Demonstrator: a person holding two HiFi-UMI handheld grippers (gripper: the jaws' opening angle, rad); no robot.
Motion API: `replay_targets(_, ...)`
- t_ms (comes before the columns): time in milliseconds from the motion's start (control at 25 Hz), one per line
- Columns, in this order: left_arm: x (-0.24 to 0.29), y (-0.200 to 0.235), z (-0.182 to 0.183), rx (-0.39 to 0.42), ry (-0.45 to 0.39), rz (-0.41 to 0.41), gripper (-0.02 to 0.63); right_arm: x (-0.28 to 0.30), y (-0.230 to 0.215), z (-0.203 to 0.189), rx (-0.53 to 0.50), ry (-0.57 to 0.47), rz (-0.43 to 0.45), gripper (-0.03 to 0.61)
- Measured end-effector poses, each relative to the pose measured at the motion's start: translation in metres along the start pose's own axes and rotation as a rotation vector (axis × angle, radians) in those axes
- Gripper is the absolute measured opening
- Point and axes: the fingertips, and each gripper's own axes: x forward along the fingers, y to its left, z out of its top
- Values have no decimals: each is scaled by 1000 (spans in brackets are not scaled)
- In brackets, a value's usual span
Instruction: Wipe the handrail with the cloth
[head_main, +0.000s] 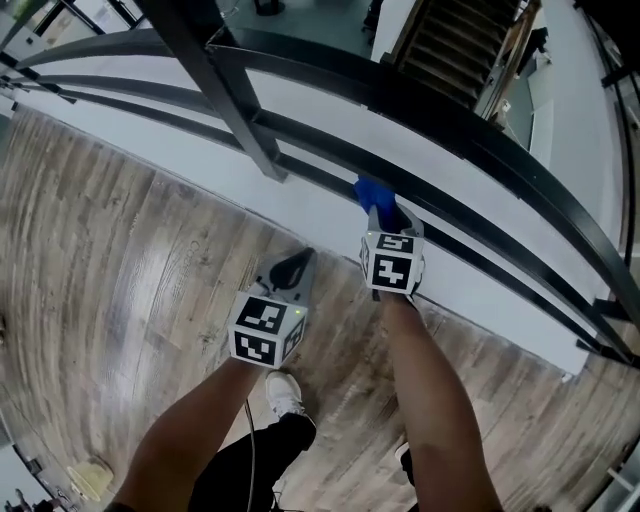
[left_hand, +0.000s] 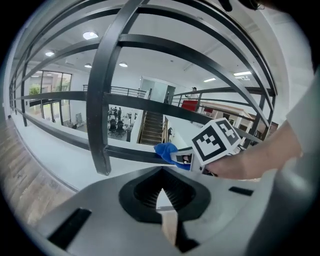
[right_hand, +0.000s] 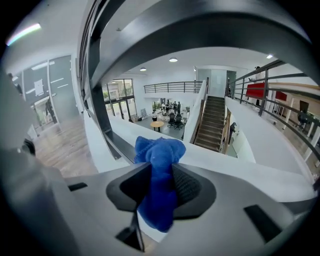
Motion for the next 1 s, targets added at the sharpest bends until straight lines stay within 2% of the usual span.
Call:
replay_targets(280, 28, -93, -4, 46, 29, -53, -2, -52, -100, -49, 73, -3, -62, 135)
replay_targets(520, 60, -170, -2, 16, 46, -76, -2, -97, -184, -88, 119, -6, -121, 135)
replay_targets(760, 90, -236, 0, 68, 69, -108, -2, -139, -263, -129, 172, 4, -195, 135)
replay_targets(880, 104, -282, -4, 63, 80, -133, -2, -165, -307, -150, 178, 16, -222, 135)
replay_targets(1000, 117, -327, -7, 101, 96, -161, -2, -188, -349, -167, 216, 8, -248, 135)
